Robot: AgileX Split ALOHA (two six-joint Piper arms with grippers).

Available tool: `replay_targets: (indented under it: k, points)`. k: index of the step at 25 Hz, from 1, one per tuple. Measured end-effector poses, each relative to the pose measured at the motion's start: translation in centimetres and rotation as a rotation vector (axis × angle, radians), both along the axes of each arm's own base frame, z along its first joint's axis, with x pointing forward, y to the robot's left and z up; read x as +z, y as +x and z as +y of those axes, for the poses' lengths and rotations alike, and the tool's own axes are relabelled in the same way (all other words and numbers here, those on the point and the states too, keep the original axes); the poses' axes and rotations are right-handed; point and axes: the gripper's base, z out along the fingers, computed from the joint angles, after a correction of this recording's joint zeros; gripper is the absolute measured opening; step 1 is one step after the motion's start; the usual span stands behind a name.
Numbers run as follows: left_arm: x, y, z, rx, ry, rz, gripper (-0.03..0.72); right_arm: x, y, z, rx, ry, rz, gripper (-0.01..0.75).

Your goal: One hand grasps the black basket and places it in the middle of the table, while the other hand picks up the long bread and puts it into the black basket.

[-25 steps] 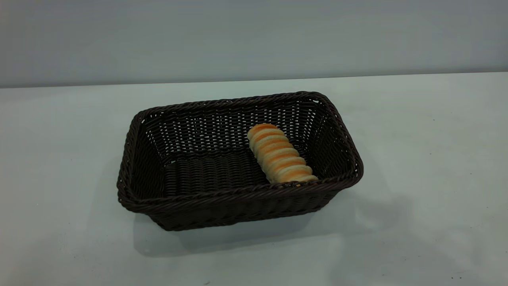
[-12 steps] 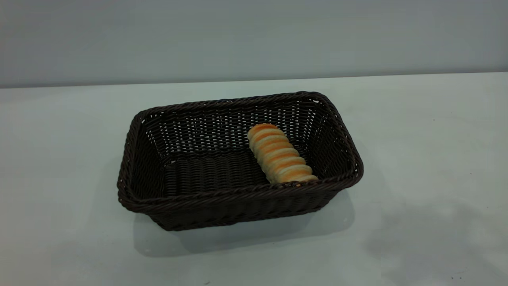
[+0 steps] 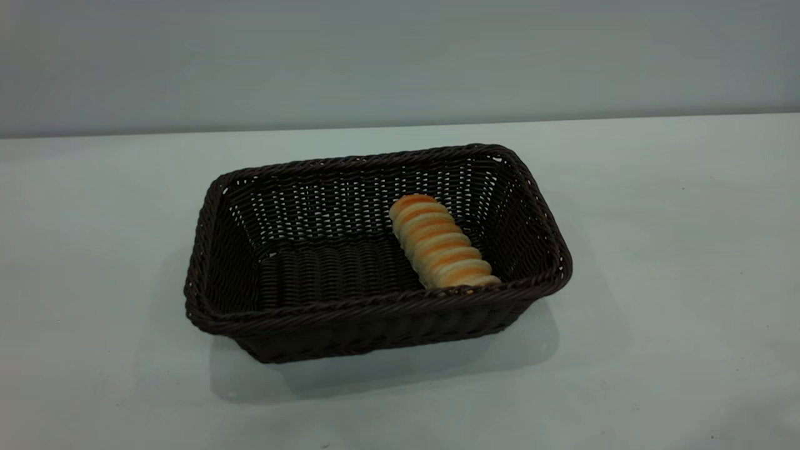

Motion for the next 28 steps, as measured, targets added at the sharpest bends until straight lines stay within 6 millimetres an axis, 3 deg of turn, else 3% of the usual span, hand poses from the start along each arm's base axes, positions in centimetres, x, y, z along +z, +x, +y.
replay_targets:
  k: [7,10,13,21,28]
  points:
    - [-1.2,-1.4,-2.4,-0.328,-0.071,0.155,0.533,0.6,-6.4,-2.2,-0.037,0.087,-0.08,0.291]
    - [-1.5,-2.2,-3.2,-0.448,-0.042,0.187,0.499,0.3,-7.1,-2.2,-0.039,0.117,-0.059,0.291]
    - [-1.6,-2.2,-3.2,-0.453,-0.025,0.189,0.463,0.1,-7.3,-1.9,-0.025,0.156,-0.051,0.291]
    - [1.4,-1.0,-1.0,-0.139,0.005,-0.021,0.449,0.2,-7.3,-1.7,0.002,0.166,-0.062,0.291]
    - [3.7,-0.4,2.7,0.365,0.321,-0.261,0.449,0.3,-7.2,-1.6,0.012,0.163,-0.077,0.291]
